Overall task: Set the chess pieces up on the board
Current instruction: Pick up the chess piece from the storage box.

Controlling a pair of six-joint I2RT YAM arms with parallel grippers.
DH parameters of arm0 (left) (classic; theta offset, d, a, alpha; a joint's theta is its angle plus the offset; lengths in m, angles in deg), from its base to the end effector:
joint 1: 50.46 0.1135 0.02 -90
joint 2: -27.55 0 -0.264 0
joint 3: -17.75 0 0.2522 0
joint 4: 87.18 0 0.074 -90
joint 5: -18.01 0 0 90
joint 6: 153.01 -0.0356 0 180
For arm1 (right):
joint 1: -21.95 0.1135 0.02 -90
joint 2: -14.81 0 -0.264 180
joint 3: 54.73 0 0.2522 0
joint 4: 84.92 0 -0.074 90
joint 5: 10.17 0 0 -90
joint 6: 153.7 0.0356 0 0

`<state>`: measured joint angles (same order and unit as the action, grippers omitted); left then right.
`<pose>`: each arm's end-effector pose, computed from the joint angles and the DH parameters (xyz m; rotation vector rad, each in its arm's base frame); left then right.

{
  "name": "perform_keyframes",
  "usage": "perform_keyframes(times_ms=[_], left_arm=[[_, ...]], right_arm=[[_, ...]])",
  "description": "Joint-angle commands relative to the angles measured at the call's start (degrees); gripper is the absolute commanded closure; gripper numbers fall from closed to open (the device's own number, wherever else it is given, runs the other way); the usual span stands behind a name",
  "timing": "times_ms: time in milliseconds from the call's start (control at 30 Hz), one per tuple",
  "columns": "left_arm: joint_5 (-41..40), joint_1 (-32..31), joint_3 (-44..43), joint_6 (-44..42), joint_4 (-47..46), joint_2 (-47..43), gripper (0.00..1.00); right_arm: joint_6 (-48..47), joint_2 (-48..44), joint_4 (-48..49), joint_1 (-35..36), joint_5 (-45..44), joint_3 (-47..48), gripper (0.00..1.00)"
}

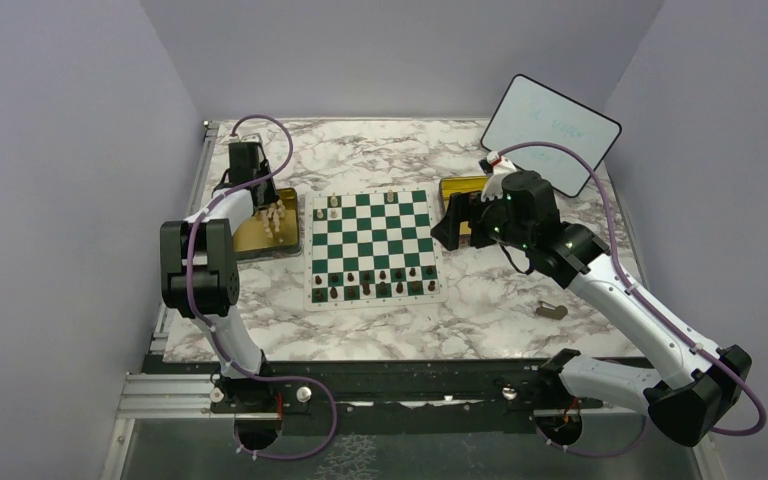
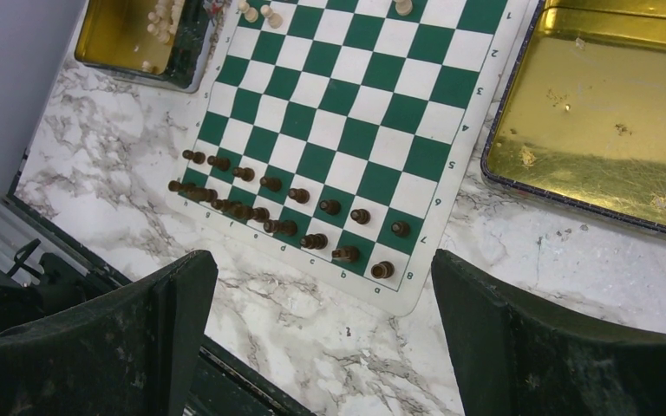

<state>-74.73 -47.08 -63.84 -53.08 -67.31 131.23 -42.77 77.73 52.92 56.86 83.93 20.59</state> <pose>0.3968 0.0251 0.2019 -0.2911 2.2836 -0.0036 0.1963 0.1401 0.3484 -0.3071 2.1366 0.6545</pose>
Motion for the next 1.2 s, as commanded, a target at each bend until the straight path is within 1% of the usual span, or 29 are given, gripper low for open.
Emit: perform_keyframes(times_ms=[0, 133, 400, 600, 933, 1167], left_arm=[[1.49, 0.23, -1.77, -0.62, -0.22, 1.30, 0.70], [1.82, 0.27, -2.32, -0.70, -0.07, 2.07, 0.70], [2.06, 0.25, -2.86, -0.99, 0.82, 1.54, 0.78], [1.48, 0.18, -4.20, -0.24, 4.41, -0.72, 0.83], [0.72, 0.23, -3.77, 0.09, 7.16, -4.88, 0.84], [1.23, 0.23, -3.51, 0.09, 7.03, -5.37, 0.84]], right_arm=[[-0.19, -1.05, -0.47, 0.30, -1.43, 1.48, 0.00], [-0.16, -1.22, -0.62, 0.28, -1.57, 1.53, 0.00], [-0.19, -1.22, -0.52, 0.31, -1.48, 1.42, 0.00], [-0.10, -1.62, -0.59, 0.28, -1.29, 0.90, 0.00], [0.77, -3.74, -0.83, 0.33, -0.93, -0.89, 0.00], [1.22, -4.94, -1.55, 0.30, -0.85, -1.20, 0.00]])
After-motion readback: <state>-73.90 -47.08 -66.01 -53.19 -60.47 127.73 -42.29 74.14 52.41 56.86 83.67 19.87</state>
